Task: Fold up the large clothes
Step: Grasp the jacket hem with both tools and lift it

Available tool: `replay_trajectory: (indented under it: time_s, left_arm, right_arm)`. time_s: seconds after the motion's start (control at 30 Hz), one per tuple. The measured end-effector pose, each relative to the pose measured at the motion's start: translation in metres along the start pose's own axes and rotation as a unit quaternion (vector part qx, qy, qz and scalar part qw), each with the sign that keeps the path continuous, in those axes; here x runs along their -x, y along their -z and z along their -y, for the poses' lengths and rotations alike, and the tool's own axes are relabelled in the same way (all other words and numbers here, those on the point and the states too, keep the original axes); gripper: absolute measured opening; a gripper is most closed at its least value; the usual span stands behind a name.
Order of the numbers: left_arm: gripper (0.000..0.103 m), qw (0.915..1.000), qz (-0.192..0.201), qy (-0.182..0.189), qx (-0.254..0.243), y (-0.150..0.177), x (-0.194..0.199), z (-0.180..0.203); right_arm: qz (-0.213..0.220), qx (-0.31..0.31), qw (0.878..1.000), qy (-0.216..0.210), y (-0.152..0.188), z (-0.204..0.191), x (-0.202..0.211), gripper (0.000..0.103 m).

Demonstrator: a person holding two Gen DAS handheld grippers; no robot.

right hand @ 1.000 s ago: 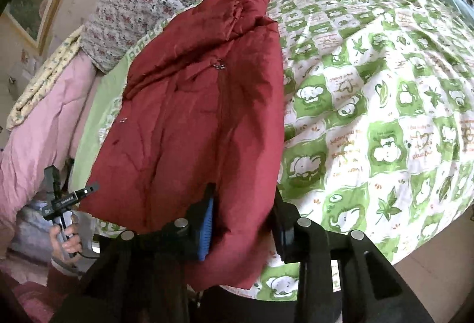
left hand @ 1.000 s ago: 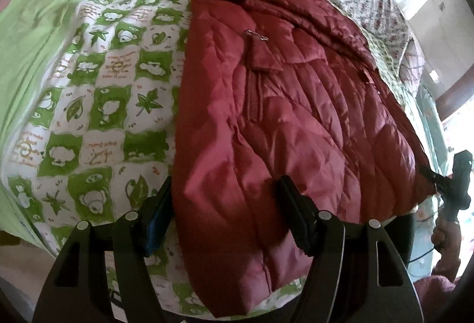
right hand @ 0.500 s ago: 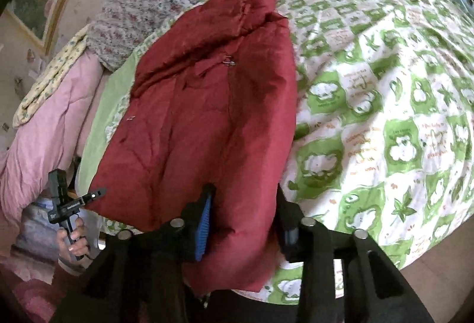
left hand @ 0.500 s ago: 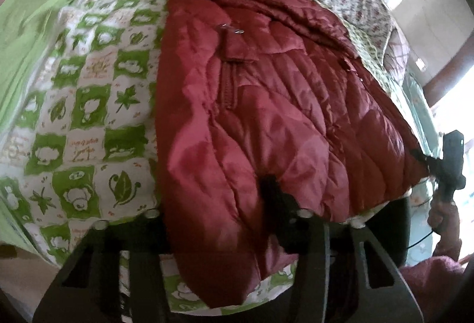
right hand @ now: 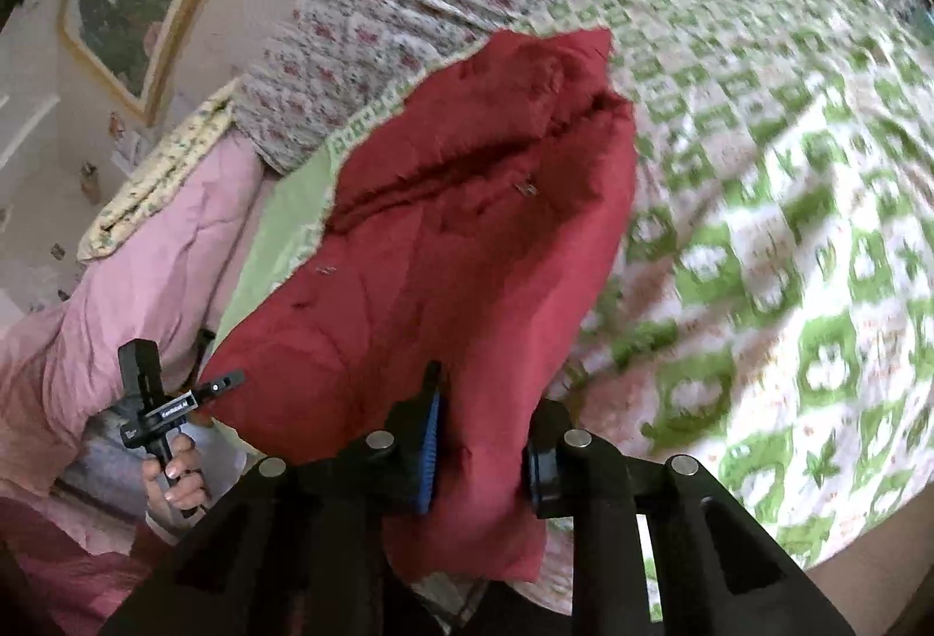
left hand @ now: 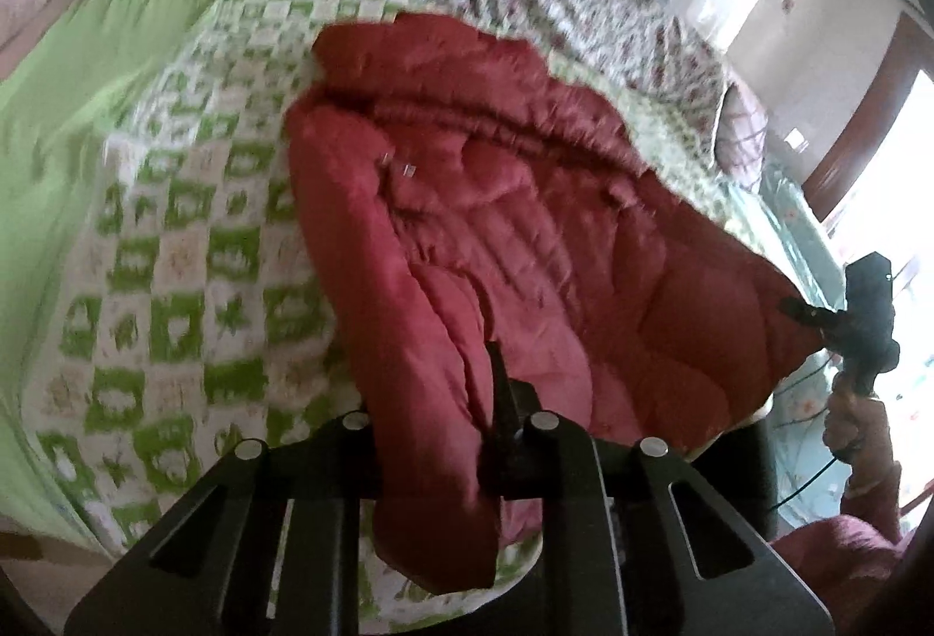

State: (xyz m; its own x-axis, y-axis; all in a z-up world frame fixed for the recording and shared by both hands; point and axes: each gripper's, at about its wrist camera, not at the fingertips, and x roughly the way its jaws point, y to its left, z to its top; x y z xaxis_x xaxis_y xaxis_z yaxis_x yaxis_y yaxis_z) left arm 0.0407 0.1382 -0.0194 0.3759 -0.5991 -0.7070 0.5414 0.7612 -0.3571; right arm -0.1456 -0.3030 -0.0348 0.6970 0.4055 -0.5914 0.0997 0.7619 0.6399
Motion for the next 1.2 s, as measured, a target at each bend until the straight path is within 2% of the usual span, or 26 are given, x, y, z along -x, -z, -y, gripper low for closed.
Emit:
replay_trajectory:
  time_s: [0.33, 0.57, 0.83, 1.2]
  left_arm:
    - [0.017, 0.9979, 0.064, 0.005, 0.003, -0.053, 0.016, 0.010]
    - [0.017, 0.9950, 0.097, -0.004, 0.023, -0.105, 0.012, 0.004]
    - [0.017, 0.9928, 0.111, -0.016, 0.044, -0.170, -0.008, -0.004]
    - [0.017, 0.9915, 0.106, -0.032, 0.069, -0.233, -0.055, -0.019]
  right_arm:
    - [0.057, 0.029, 0.998, -0.026, -0.045, -0.022, 0.011, 0.021]
    - [0.103, 0.026, 0.994, -0.019, -0.090, -0.017, 0.012, 0.020]
    - [0.133, 0.022, 0.991, -0.001, -0.151, -0.008, -0.006, 0.020]
    - [0.146, -0.005, 0.989, 0.003, -0.220, 0.011, -0.051, 0.020]
